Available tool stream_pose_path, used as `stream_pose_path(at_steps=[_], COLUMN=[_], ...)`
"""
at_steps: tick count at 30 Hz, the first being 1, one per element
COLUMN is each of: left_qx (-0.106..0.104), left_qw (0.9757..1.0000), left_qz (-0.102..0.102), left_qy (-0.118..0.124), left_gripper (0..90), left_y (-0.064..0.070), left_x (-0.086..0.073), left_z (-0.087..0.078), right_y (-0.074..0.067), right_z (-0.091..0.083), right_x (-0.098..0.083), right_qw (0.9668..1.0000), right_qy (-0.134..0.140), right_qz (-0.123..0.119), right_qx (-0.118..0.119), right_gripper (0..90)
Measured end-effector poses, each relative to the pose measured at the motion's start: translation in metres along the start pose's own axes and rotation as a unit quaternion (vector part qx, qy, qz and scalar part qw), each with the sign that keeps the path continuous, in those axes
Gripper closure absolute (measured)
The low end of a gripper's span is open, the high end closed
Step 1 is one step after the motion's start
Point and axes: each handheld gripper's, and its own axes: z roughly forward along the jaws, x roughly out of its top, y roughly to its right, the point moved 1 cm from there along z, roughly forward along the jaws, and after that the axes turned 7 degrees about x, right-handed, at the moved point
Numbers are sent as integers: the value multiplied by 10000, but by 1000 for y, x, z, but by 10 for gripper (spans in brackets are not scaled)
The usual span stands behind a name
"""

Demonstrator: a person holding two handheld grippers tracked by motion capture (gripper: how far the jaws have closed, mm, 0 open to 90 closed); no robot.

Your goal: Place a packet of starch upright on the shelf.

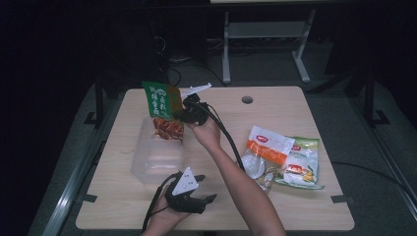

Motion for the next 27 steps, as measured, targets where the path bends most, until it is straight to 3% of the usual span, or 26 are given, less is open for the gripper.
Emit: stream_pose_path(at_steps=[3,12,20,27], left_qx=[-5,-9,-39,-72], left_qw=[10000,10000,9999,9998], left_qz=[-1,-81,-153,-183], left_qy=[-25,-6,6,-13], left_gripper=[288,277,279,281], left_y=[-1,-2,-2,-5], left_x=[0,2,3,5], left_z=[0,2,5,8], right_y=[2,-1,-7,-1], right_z=[-8,-28,-54,-83], right_x=[-1,-5,-15,-30], right_qw=[9999,9991,9987,9989], right_qy=[-37,-178,-325,-354], right_qz=[83,14,-143,-65], right_qx=[144,394,377,312], right_gripper=[607,497,412,384])
